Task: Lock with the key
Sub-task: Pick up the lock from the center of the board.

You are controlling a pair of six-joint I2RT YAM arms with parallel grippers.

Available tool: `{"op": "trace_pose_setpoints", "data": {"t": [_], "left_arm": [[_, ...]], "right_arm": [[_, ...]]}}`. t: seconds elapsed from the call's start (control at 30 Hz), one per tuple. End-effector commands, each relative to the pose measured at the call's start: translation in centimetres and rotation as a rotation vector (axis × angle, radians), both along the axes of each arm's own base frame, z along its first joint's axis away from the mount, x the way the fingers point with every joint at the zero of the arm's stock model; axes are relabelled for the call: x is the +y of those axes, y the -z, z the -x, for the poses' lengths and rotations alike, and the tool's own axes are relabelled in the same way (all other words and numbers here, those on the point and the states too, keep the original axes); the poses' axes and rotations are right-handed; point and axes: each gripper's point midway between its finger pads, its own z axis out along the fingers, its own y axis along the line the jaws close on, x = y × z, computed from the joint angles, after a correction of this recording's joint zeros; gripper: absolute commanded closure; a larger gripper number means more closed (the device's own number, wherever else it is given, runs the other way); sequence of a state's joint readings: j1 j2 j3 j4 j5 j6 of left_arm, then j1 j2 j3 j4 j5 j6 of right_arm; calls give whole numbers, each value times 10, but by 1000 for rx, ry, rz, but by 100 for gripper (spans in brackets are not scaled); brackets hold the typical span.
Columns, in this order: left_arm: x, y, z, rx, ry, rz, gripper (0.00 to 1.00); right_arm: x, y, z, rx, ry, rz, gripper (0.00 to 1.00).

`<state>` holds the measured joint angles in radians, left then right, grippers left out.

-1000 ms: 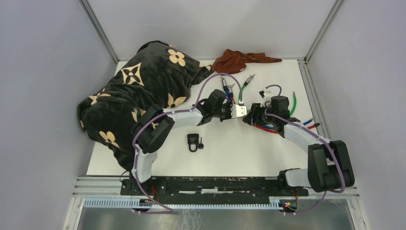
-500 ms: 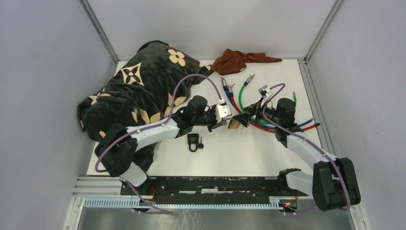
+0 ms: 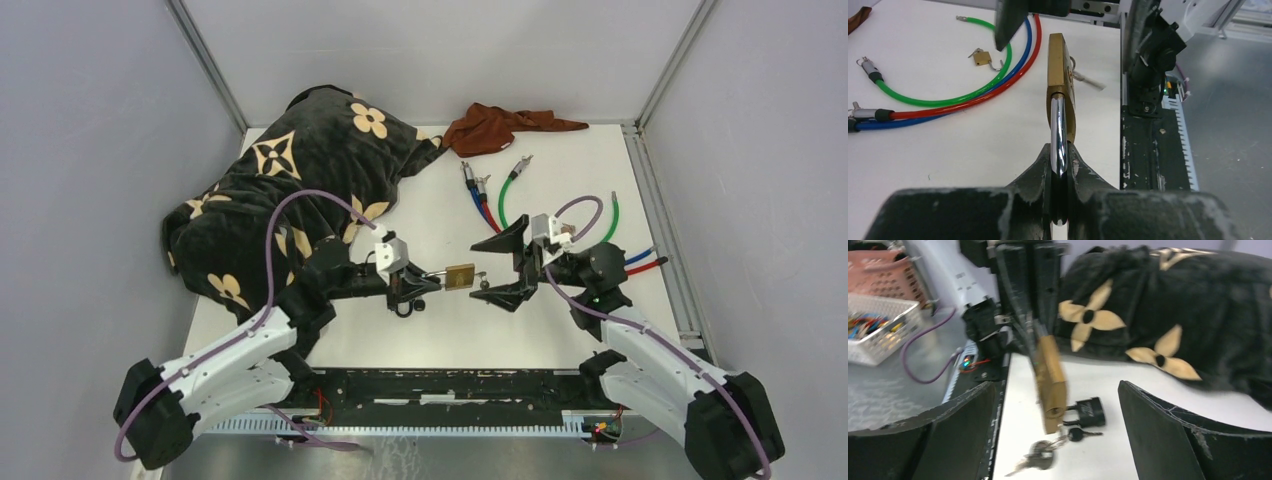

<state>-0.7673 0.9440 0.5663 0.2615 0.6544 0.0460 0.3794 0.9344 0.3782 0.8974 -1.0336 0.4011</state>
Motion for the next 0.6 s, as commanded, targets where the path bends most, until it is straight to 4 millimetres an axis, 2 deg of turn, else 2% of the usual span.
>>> {"op": "trace_pose_setpoints", "data": {"t": [0.0, 0.07, 0.23, 0.37, 0.57], "left_arm": [[20, -48, 22, -29, 27, 202, 98], [30, -46, 28, -26, 22, 217, 98], [51, -50, 27, -34, -26, 254, 98], [57, -53, 30, -72, -13, 259, 98], [61, -47, 30, -83, -1, 234, 98]], "right_arm": [[22, -13, 27, -167, -84, 22, 2], [25, -20, 37, -177, -119, 0, 2], [40, -23, 37, -99, -95, -11, 2], [59, -20, 29, -43, -71, 4, 4], [83, -20, 34, -38, -152, 28, 10]]}}
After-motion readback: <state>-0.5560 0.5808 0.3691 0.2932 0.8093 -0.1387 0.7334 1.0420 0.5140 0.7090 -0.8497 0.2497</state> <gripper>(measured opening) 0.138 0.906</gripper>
